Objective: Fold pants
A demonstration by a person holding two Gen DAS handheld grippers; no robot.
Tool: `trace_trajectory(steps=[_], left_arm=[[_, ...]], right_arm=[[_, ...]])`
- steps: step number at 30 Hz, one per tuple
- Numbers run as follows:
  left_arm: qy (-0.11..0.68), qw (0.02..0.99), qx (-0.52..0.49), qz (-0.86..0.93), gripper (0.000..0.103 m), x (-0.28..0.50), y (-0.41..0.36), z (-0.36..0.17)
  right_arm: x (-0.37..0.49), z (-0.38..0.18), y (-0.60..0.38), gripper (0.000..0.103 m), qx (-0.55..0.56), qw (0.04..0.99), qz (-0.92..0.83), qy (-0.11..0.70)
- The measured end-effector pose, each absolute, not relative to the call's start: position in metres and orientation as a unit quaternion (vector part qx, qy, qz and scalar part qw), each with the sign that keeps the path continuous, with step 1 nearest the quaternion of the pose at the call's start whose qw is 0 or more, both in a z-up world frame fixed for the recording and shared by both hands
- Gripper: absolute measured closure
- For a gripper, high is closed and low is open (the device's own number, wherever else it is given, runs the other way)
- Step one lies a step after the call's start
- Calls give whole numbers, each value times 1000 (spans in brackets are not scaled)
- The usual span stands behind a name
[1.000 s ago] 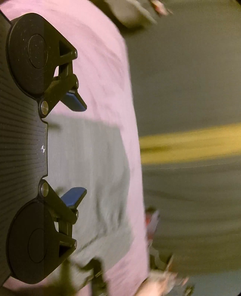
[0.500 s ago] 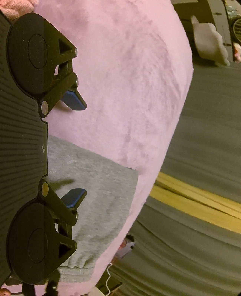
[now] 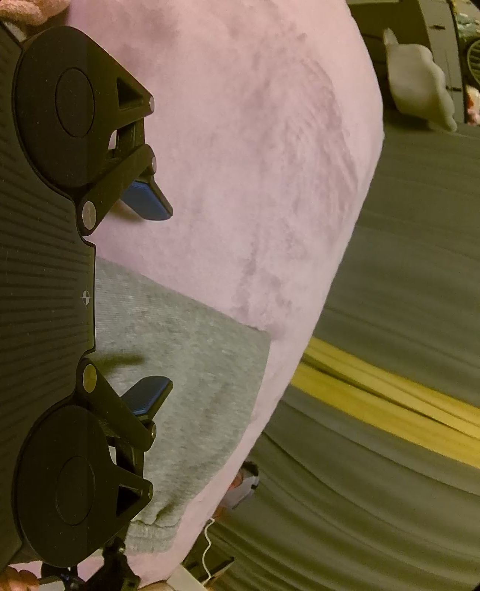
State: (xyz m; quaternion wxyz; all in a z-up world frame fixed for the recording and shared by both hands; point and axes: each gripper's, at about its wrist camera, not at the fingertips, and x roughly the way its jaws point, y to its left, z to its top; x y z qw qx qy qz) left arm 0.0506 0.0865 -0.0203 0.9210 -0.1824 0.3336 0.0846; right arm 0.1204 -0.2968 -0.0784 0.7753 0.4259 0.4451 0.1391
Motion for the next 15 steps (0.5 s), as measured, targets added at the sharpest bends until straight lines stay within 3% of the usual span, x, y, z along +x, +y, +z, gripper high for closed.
trace_trajectory(steps=[4,7,9,10,15], left_arm=[[324,923,-192,83,7,50,88,-20],[320,923,-197,83,7,51,88,-21],[318,923,-199,83,7,51,89,-21],[315,924,-201,82,7,50,89,-21],[298,929,-205,77,7,46,88,-18]], right_arm=[[127,-81,-294,18,439,764,157,446],[136,-81,-286,17,438,760,160,453],[137,-78,-281,38,422,768,152,457],[136,-78,-279,63,411,772,142,464],[131,-54,-266,67,393,791,157,442]])
